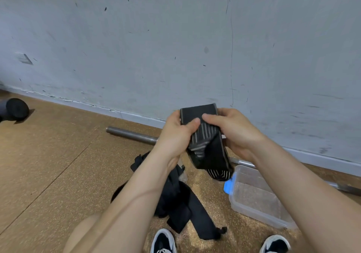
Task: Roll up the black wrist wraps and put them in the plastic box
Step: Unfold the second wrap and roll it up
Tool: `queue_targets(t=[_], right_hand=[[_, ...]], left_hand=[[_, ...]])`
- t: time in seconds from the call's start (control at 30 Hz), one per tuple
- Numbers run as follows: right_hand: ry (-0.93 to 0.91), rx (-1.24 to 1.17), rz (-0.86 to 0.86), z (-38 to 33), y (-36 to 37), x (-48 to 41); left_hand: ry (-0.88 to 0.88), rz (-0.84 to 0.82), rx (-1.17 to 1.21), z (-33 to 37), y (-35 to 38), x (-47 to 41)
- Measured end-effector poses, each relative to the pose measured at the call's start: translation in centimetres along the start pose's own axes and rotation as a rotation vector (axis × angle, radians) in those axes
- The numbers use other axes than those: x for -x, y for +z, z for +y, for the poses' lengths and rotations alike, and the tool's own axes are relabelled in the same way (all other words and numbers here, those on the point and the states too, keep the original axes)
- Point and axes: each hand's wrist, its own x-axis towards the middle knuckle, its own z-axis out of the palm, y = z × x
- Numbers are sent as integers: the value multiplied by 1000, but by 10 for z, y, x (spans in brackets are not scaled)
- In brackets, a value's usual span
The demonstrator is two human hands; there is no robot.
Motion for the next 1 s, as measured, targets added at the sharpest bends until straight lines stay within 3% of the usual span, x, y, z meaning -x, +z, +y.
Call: queue_targets(t=[0.13, 0.23, 0.33, 0.5, 0.8, 1.0], right_hand=[[-27, 202, -3, 6, -1, 1], [-216, 169, 48, 5, -1, 3], [-253, 139, 113, 4, -1, 0], [-158, 113, -83, 0, -4, 2], [-286, 100, 131, 2, -1, 1], [-155, 191, -137, -3, -6, 6]], left_hand=[[30, 89, 28, 4, -3, -4], [-89, -64, 17, 13, -7, 1], [-129, -152, 16, 15, -11, 4], [-46, -26, 24, 10, -11, 1], [-28, -138, 46, 10, -10, 3], [37, -50, 38, 8, -10, -1]])
